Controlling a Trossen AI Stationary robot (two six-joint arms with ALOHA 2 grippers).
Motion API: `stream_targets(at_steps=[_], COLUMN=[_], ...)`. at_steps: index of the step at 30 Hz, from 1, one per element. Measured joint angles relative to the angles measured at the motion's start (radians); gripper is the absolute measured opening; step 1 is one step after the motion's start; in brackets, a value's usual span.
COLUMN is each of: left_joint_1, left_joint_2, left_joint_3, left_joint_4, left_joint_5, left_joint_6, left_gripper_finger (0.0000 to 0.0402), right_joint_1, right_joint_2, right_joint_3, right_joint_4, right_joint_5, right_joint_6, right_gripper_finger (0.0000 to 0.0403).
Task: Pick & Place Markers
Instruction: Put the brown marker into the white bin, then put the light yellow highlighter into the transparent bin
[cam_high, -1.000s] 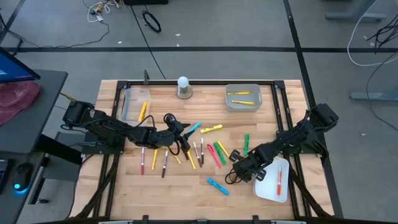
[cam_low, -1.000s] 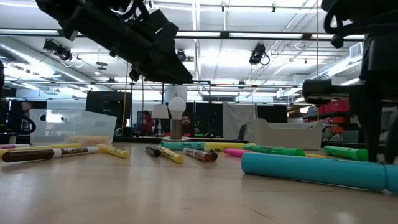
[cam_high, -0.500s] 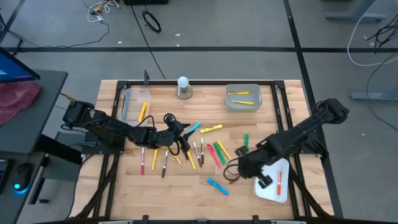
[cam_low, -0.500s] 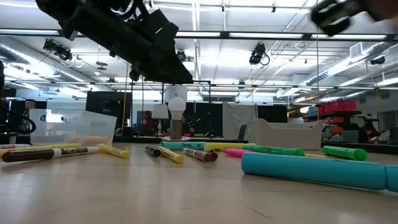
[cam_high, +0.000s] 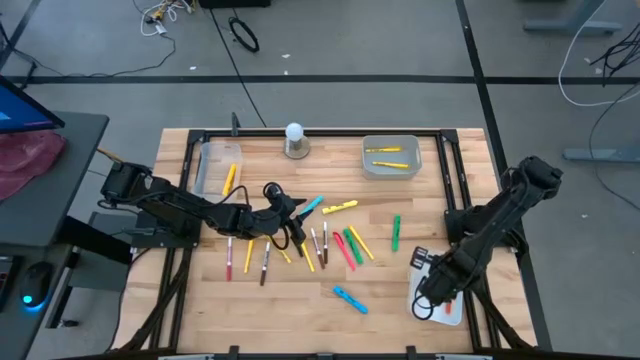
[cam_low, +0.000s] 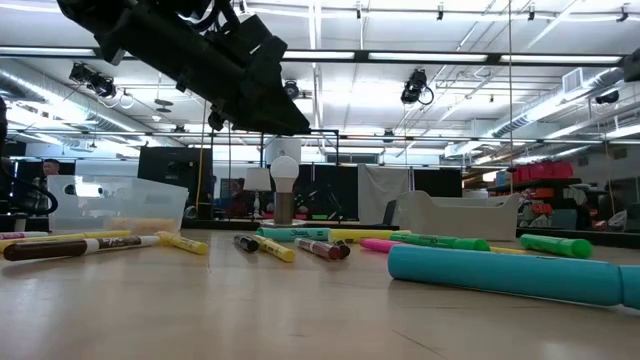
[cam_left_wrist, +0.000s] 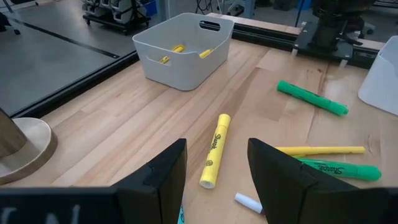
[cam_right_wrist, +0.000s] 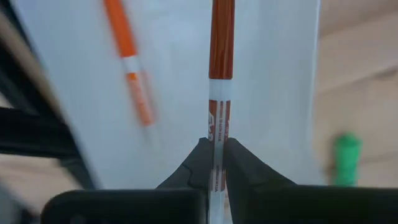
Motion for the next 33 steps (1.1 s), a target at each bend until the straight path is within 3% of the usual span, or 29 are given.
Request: stream_targets(at_steps=[5, 9, 16, 23, 28, 33], left_joint_1=[0.0, 0.0, -0.004, -0.004, -0.004, -0.003], left_joint_2=[0.0, 0.0, 0.0, 0.0, 0.0, 0.0], left_joint_3=[0.0, 0.0, 0.0, 0.0, 0.0, 0.0], left_joint_4=[0.0, 0.0, 0.0, -0.005, -0.006, -0.006], left_joint_5=[0.0, 0.0, 0.0, 0.0, 0.0, 0.0], left_joint_6=[0.0, -0.005, -0.016, -0.02, -0.022, -0.026], left_gripper_finger=[0.0177, 0.0177, 0.0177, 0.0177, 0.0177, 0.0177], right_joint_1=[0.0, 0.0, 0.001, 0.035, 0.045, 0.036], right_joint_2=[0.004, 0.004, 0.004, 0.004, 0.004, 0.003], right_joint_3=[-0.067, -0.106, -0.142, -0.169, -0.147, -0.031], right_joint_4=[0.084, 0.161, 0.255, 0.257, 0.216, 0.182], right_joint_5=[0.025, 0.014, -0.086, -0.12, -0.098, 0.001], right_joint_6=[-0.173, -0.213, -0.174, -0.148, -0.106, 0.001], right_gripper_finger=[0.003, 0.0037, 0.0067, 0.0092, 0.01, 0.0098])
